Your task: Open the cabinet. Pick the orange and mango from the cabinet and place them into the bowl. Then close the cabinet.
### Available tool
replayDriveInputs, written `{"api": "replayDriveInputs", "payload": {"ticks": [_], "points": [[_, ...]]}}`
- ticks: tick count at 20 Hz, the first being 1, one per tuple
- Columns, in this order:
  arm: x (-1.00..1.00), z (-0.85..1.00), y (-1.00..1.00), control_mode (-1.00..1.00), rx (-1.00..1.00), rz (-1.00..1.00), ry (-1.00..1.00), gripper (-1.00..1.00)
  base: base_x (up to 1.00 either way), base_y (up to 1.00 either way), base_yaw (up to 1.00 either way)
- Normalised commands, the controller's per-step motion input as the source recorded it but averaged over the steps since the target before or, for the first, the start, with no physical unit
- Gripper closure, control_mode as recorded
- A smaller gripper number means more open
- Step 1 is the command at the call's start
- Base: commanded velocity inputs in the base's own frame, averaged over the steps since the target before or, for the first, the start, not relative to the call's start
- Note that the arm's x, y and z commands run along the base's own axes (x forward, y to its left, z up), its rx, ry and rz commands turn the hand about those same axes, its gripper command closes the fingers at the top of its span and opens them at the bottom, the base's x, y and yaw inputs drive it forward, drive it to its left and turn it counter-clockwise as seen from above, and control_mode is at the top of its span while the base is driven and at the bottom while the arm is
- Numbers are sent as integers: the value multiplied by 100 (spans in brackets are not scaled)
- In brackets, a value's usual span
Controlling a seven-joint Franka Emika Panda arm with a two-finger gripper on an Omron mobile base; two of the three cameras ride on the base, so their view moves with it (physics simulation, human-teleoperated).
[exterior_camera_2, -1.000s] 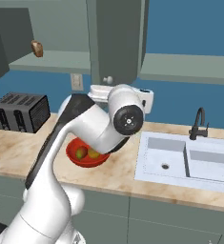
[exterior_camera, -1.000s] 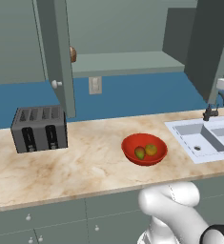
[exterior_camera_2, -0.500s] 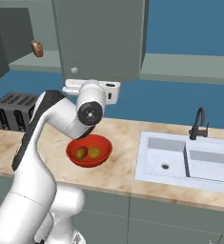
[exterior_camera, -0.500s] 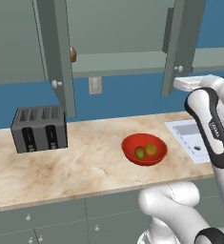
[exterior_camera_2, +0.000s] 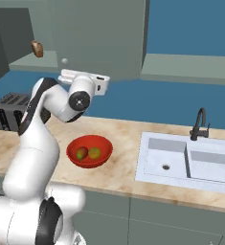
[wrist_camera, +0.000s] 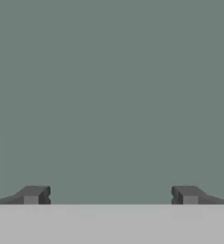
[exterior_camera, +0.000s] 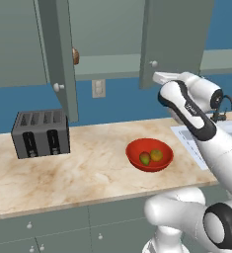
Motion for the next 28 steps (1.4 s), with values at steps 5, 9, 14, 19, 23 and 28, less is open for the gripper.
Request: {"api": "replayDriveInputs", "payload": {"ticks": [5,9,14,19,23,28], "points": [[100,-8,0,-100,2,-7,8,-100,0,0,0],[100,-27,2,-100,-2,-6,5,-100,0,0,0],[100,-29,9,-100,-5,-8,1,-100,0,0,0],[15,-2,22,-100,-1,-2,10,-100,0,0,0],[-97,58,60,-100,0,0,32,-100,0,0,0],[-37,39,13,-100,0,-1,12,-100,0,0,0]]}}
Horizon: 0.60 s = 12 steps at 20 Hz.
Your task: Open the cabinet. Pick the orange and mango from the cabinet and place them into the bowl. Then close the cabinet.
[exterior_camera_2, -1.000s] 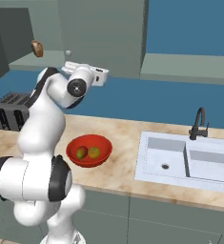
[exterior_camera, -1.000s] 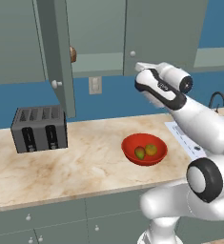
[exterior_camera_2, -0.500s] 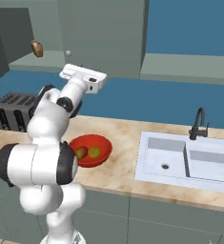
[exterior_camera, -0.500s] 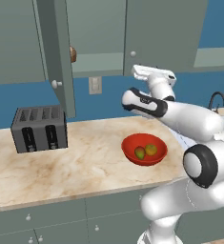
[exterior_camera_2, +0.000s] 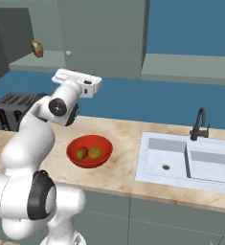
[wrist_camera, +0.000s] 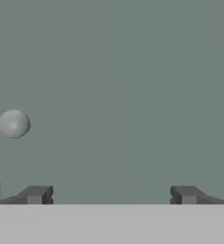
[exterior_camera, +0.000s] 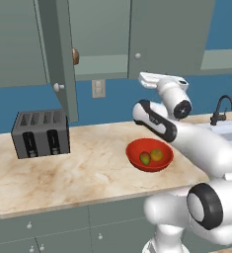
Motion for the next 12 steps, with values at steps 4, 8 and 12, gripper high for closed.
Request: {"api": "replayDriveInputs", "payload": {"ticks": [4,8,12], "points": [[-36,76,0,-100,4,-13,22,-100,0,0,0],[-89,27,-6,-100,2,-14,45,-100,0,0,0],[-100,-35,0,-100,0,-8,41,-100,0,0,0]]}}
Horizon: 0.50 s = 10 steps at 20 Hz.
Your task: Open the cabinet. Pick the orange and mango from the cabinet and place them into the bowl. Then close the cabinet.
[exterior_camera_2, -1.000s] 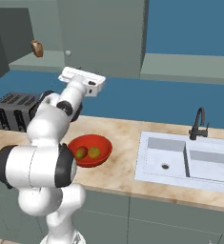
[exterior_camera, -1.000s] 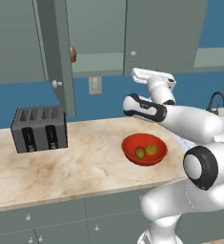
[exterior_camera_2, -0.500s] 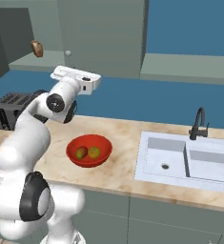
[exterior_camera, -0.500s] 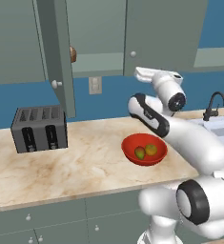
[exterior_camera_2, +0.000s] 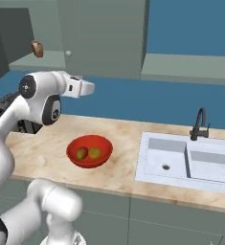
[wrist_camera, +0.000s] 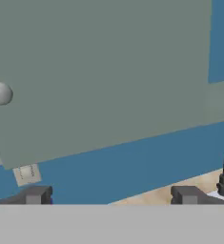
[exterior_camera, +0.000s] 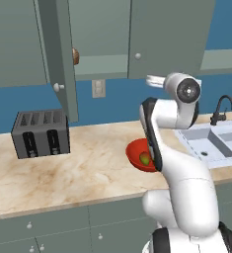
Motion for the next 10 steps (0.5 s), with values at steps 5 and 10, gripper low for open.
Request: {"api": "replayDriveInputs", "payload": {"ticks": [5,10], "points": [[-100,-20,0,-100,0,-5,28,-100,0,0,0],[-100,-28,2,-100,0,0,14,-100,0,0,0]]}}
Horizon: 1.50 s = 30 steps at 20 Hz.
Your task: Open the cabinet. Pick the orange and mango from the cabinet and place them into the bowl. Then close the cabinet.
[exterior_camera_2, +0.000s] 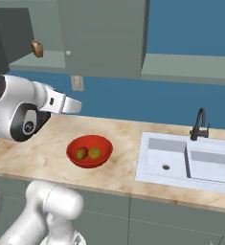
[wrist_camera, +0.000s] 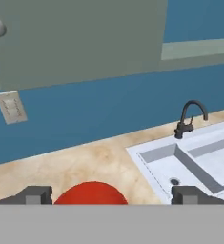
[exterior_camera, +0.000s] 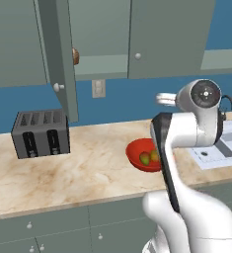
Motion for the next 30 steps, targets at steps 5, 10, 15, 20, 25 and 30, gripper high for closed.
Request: {"api": "replayDriveInputs", "payload": {"ticks": [5,10,15,20,25,30], "points": [[-100,-22,29,-100,-1,0,2,-100,0,0,0],[-100,-3,71,-100,-8,1,-4,-100,0,0,0],[-72,0,98,-100,-14,0,-11,-100,0,0,0],[-53,0,100,-100,-18,1,-14,-100,0,0,0],[-11,0,100,-100,-22,0,-22,-100,0,0,0],[13,0,95,-100,-18,0,-27,-100,0,0,0]]}}
